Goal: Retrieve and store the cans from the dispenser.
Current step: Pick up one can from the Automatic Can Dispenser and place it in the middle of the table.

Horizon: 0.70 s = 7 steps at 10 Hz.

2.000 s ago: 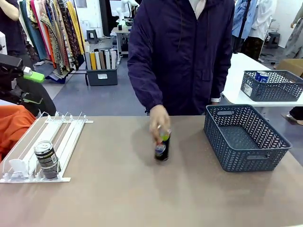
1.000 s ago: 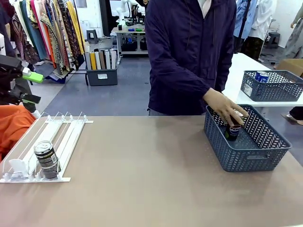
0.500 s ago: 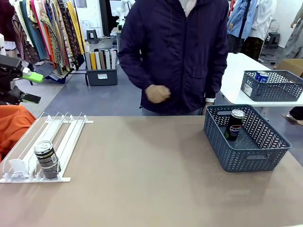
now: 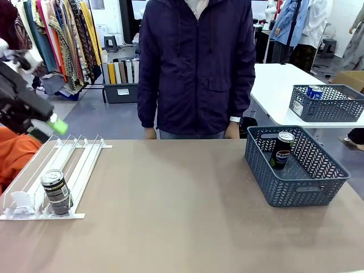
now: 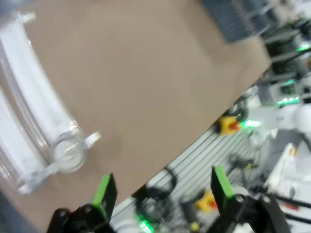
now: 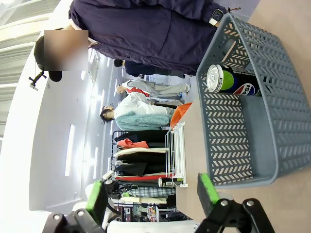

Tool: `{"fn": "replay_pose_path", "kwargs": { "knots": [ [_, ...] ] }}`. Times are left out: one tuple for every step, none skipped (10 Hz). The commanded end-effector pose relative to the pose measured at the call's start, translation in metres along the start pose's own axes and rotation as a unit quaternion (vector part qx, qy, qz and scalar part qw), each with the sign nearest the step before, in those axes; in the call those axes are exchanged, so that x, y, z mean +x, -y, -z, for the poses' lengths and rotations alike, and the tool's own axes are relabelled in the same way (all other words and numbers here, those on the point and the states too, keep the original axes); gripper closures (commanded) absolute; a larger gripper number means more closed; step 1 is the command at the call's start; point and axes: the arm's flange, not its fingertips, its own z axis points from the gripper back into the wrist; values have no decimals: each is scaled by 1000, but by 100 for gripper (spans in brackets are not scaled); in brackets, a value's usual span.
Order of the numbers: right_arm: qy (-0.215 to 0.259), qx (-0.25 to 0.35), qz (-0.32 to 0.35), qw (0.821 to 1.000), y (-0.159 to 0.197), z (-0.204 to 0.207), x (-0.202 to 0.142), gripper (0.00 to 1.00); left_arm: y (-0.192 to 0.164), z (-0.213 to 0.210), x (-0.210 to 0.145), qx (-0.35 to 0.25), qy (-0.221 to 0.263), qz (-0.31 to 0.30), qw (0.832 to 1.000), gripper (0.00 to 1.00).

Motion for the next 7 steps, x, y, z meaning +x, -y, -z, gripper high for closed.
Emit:
{"fn": "replay_pose_path", "kwargs": {
  "knots": [
    [-3, 2, 8, 1000, -5, -1, 0, 0, 16, 16, -21, 309, -142, 127, 932, 0],
    [-3, 2, 8, 1000, -5, -1, 0, 0, 16, 22, -21, 373, -156, 71, 912, 0],
    [-3, 2, 8, 1000, -5, -1, 0, 0, 16, 23, -15, 365, -148, 55, 917, 0],
    [-3, 2, 8, 1000, -5, -1, 0, 0, 16, 15, -6, 348, -108, -50, 930, 0],
    [-3, 2, 8, 1000, -5, -1, 0, 0, 21, 21, -17, 222, -108, 68, 967, 0],
    [-3, 2, 8, 1000, -5, -1, 0, 0, 21, 21, -17, 222, -108, 68, 967, 0],
    [-3, 2, 8, 1000, -5, -1, 0, 0, 20, 19, -13, 293, -111, 41, 949, 0]
  ]
}}
